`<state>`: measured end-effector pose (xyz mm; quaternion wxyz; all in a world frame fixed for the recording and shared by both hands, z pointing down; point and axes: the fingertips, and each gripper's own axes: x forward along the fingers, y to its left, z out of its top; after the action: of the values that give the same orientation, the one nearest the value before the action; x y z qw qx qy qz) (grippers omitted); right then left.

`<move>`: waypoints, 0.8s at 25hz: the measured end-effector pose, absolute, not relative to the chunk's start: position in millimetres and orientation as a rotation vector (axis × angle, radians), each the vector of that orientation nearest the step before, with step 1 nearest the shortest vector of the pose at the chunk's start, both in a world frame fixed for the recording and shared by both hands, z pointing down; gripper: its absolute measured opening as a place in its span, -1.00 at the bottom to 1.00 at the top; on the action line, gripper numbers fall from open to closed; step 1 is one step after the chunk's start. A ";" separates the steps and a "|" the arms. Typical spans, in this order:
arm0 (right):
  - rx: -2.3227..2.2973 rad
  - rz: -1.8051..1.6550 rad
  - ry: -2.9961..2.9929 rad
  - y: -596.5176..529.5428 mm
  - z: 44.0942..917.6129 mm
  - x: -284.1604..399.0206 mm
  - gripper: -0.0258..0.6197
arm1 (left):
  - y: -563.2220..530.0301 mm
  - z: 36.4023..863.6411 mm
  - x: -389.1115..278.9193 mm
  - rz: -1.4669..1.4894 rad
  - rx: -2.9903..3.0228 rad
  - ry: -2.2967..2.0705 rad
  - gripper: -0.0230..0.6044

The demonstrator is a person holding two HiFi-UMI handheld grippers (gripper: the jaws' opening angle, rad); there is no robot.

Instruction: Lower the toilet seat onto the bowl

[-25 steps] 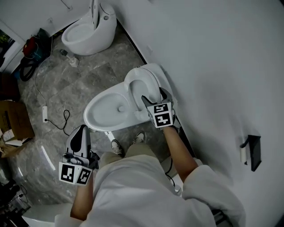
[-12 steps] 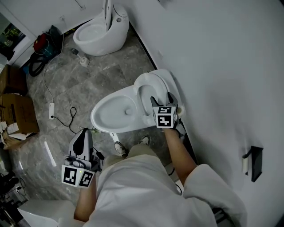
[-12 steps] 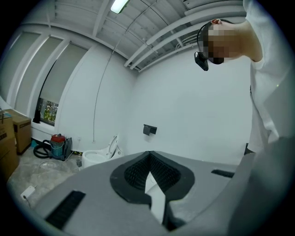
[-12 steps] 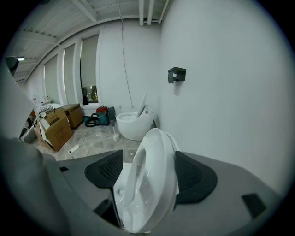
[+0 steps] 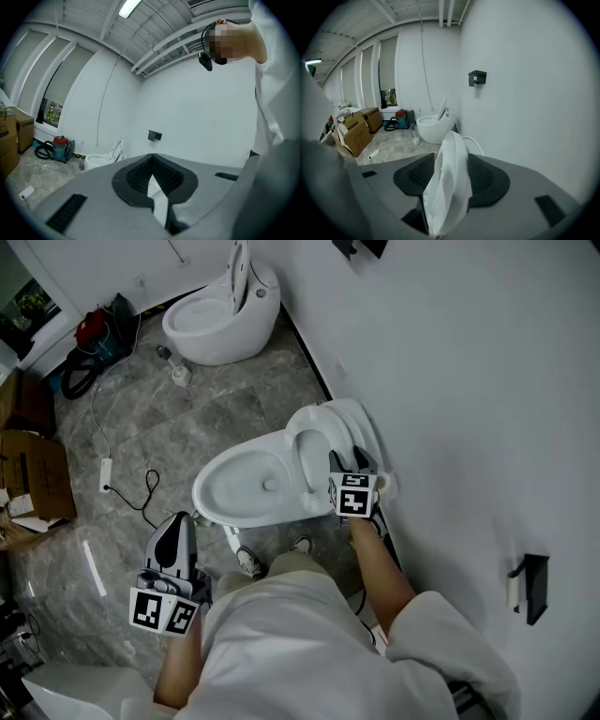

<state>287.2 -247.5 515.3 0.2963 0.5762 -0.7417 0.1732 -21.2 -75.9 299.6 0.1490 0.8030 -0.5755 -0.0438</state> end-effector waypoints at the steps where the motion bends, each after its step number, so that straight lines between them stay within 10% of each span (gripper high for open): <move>1: 1.535 0.460 -1.970 -246.7 513.9 285.4 -0.26 | -74.2 300.0 -24.9 -0.133 2.304 -1.658 -0.91; 9: 1.501 0.386 -1.942 -235.2 505.4 257.1 -0.62 | -63.2 306.0 -52.8 -0.198 2.271 -1.669 -0.91; 20: 1.427 0.362 -1.999 -215.7 500.7 199.5 -0.61 | -53.9 316.1 -82.2 -0.272 2.254 -1.637 -0.91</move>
<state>199.5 -215.7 500.7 0.3236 0.5440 -0.7618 0.1381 -82.2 -53.9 316.1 0.1702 0.7935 -0.5763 -0.0959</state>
